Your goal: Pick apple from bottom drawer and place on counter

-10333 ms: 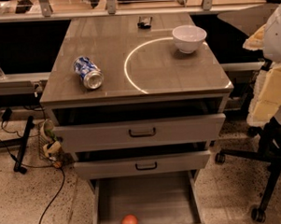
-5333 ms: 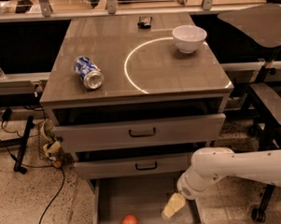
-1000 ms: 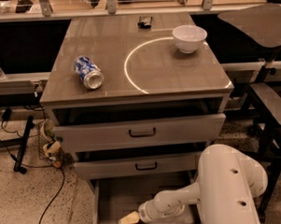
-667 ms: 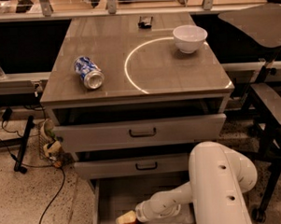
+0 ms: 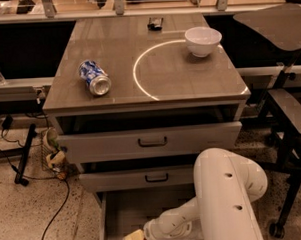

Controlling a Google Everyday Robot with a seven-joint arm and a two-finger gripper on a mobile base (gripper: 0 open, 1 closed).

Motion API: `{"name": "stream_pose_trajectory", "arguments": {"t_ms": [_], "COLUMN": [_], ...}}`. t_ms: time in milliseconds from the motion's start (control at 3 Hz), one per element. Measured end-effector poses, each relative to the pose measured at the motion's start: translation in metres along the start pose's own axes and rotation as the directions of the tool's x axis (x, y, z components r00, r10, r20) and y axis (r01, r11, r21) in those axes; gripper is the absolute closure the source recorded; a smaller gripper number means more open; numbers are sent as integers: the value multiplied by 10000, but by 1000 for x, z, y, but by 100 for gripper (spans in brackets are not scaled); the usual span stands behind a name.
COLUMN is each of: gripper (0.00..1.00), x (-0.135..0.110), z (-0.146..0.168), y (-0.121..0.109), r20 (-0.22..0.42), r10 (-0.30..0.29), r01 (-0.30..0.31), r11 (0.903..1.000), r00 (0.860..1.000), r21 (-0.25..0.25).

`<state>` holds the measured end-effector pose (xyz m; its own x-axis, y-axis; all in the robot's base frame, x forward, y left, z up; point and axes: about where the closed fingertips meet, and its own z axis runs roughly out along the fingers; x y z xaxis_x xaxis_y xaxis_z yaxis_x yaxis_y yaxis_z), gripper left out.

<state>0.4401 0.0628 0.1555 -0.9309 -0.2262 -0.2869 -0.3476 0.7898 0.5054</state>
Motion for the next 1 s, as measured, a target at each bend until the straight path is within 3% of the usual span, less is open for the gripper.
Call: {"name": "stream_pose_trajectory", "arguments": {"t_ms": [667,1000], "gripper": [0,15], "x": [14,17], "z": [23,29], "y": [6,8], "r20": [-128,-49], "r10": [32,124], "r01": [-28,-122], "r11": [9995,9991], "r00": [9999,9999], "r21": [312,401]}}
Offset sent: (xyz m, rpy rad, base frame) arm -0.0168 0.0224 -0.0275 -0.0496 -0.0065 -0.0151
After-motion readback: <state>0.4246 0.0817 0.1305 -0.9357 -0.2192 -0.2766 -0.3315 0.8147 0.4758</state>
